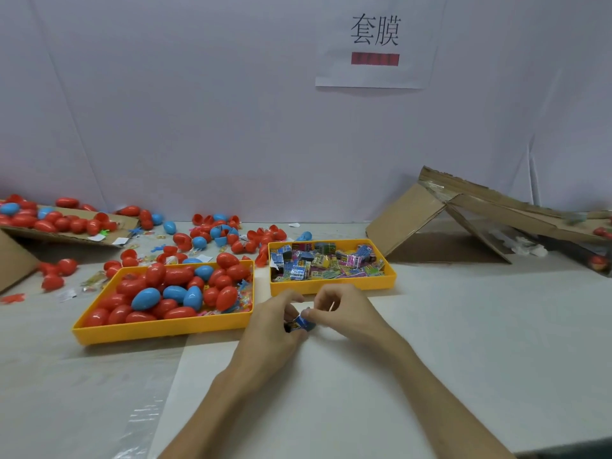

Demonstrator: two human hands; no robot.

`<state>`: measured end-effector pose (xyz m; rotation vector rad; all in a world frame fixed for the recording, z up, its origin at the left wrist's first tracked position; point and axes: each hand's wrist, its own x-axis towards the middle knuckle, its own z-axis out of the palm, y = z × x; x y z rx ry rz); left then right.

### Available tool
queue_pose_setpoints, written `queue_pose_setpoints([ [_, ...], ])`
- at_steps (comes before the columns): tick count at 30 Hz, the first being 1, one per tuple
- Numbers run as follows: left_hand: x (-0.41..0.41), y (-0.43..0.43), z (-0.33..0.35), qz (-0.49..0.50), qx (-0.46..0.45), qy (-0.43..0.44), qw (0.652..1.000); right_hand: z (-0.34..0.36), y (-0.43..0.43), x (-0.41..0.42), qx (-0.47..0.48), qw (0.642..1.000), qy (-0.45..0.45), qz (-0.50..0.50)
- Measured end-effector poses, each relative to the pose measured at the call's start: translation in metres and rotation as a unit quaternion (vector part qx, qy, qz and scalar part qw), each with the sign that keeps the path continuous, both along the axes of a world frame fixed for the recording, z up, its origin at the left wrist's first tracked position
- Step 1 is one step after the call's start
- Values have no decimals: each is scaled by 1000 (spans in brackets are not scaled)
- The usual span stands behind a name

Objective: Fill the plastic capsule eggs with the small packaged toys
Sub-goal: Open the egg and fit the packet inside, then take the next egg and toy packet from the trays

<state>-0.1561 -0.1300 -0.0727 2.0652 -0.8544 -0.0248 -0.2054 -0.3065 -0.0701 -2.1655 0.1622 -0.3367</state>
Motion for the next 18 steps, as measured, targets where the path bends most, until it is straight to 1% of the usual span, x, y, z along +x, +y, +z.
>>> queue_pose_setpoints([
  [11, 1, -2, -1, 8, 2, -3, 1000, 1, -3, 1, 15, 999, 35, 12],
  [18, 1, -2, -2, 10, 3, 5, 1000, 1, -5, 2, 11, 999, 31, 1],
])
